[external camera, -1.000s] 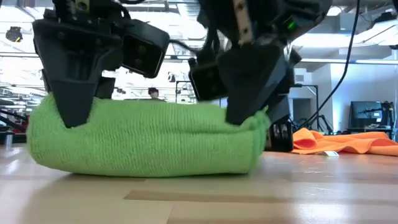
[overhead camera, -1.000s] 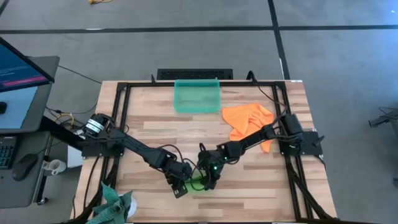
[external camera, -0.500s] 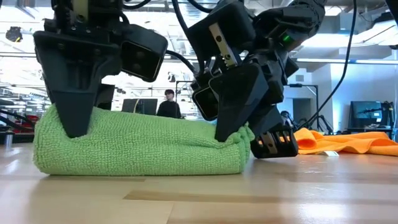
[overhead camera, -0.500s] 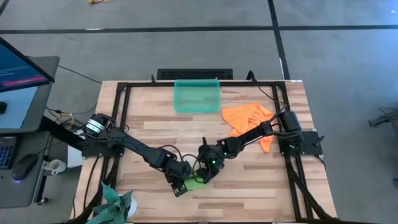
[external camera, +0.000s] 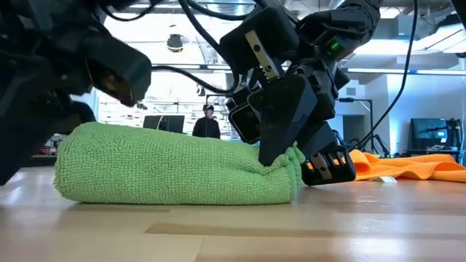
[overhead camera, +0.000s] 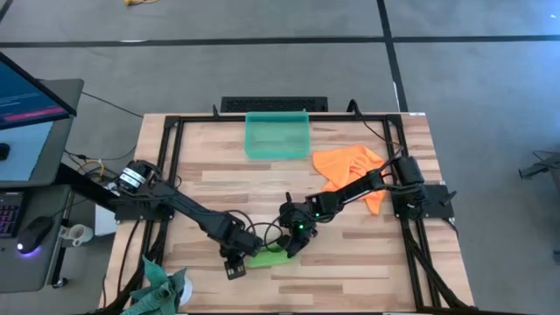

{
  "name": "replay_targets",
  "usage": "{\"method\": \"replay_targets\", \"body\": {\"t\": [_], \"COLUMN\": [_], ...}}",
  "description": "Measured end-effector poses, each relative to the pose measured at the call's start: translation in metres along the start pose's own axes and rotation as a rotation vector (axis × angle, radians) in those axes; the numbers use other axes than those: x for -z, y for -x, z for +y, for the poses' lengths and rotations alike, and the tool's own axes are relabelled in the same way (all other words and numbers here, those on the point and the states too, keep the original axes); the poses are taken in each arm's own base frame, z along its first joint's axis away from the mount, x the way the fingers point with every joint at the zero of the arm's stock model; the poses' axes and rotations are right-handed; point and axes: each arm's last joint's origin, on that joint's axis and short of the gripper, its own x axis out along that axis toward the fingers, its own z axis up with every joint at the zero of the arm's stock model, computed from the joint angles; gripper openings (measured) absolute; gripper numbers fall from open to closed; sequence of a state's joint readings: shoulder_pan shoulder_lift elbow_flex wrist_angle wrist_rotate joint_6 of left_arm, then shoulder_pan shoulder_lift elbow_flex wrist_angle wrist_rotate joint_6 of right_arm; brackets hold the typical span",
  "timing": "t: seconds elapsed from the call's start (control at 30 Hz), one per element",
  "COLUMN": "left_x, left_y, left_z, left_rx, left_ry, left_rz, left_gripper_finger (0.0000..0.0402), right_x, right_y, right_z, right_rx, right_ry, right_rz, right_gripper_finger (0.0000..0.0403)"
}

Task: Roll microfiber towels into tight, uniform cylinder then place into a basket
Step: Roll the green towel

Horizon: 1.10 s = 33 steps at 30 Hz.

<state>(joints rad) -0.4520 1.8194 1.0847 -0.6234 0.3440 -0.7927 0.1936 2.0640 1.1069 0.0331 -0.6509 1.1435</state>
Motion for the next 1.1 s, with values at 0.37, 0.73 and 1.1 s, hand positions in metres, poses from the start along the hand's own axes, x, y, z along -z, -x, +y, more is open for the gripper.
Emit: {"method": "replay_targets", "body": {"t": [0.37,0.73,1.1], "left_x": [0.044,0.015,-0.001], "left_y": [0.048,0.015,0.002], "left_z": [-0.055,-0.059,-0.042], "left_rx": [-0.085,-0.096,-0.223], "left_ry": [-0.333,-0.510,-0.466], "left_rz": [-0.554,-0.599,-0.593], "left_gripper_finger": [0.0130,0.0115,0.0114], "right_x": [0.000,0.000,0.000], "right_y": [0.000,0.000,0.000], "right_z": [0.000,0.000,0.000], "right_rx": [0.000,-0.004,-0.004], "right_ry": [0.008,0.014,0.020], "right_rz": [-0.001,-0.003,-0.003], "right_gripper_finger": [0.0054,0.0054,0.0054]}}
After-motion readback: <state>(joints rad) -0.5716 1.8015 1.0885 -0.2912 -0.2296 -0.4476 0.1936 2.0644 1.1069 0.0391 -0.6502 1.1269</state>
